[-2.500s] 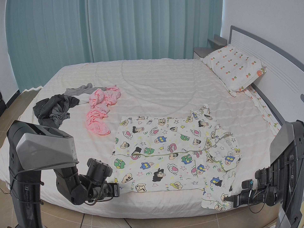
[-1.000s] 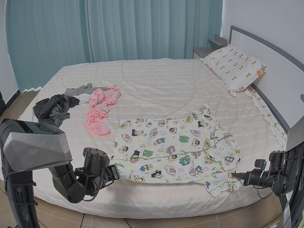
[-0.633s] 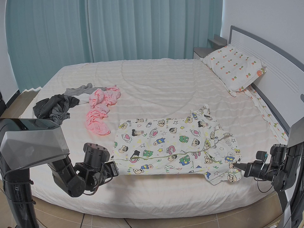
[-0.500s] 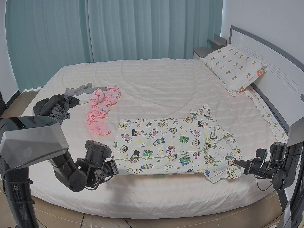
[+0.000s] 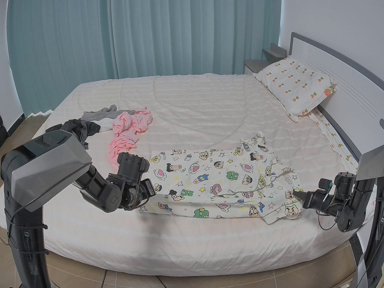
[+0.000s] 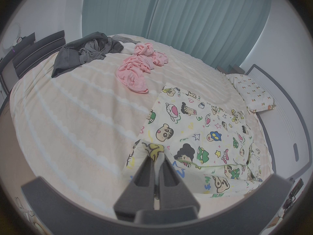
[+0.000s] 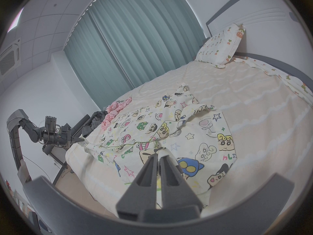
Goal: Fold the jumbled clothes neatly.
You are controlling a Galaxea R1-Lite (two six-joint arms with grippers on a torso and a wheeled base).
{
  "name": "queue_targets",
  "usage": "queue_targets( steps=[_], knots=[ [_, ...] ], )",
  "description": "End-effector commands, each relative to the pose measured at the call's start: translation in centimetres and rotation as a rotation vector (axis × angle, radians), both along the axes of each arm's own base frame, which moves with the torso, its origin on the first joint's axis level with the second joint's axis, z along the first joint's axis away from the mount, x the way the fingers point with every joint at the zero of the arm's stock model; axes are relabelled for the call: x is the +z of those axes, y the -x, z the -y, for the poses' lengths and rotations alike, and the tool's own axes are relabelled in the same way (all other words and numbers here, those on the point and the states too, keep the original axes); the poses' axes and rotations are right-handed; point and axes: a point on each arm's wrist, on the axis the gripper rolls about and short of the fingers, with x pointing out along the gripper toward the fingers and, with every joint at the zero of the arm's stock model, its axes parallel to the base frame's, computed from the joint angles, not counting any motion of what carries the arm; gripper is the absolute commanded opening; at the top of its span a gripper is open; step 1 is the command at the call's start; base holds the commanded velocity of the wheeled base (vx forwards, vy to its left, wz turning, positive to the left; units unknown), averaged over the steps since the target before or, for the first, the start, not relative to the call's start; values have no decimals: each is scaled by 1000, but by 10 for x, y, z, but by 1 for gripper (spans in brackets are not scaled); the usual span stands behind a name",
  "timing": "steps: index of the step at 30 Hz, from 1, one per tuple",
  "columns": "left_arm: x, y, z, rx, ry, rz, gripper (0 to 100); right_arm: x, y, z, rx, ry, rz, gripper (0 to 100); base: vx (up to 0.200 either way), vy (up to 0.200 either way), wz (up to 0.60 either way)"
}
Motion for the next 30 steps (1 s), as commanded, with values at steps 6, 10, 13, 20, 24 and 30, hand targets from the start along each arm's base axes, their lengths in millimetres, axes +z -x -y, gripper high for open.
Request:
queue_targets(
  steps=[6, 10, 13, 20, 24, 30],
  knots=[
    [-27, -25, 1, 23, -4, -18, 0, -1, -34, 4, -36, 12, -9, 0, 0, 0, 0],
    [-30, -30, 2, 40, 12, -14, 0, 2, -43, 4, -40, 3, -15, 0, 0, 0, 0],
    [-35, -35, 0, 49, 14, -14, 0, 3, -51, 2, -48, 9, -20, 0, 0, 0, 0],
    [-42, -46, 4, 52, 23, -2, 0, -3, -65, 0, -55, 12, -42, 0, 0, 0, 0],
    [-39, -51, 5, 77, 57, 17, 0, -11, -67, 0, -72, 13, -61, 0, 0, 0, 0],
    [-43, -54, 2, 100, 60, -7, 100, -17, -66, 1, -77, 12, -79, 100, 0, 0, 0]
  ],
)
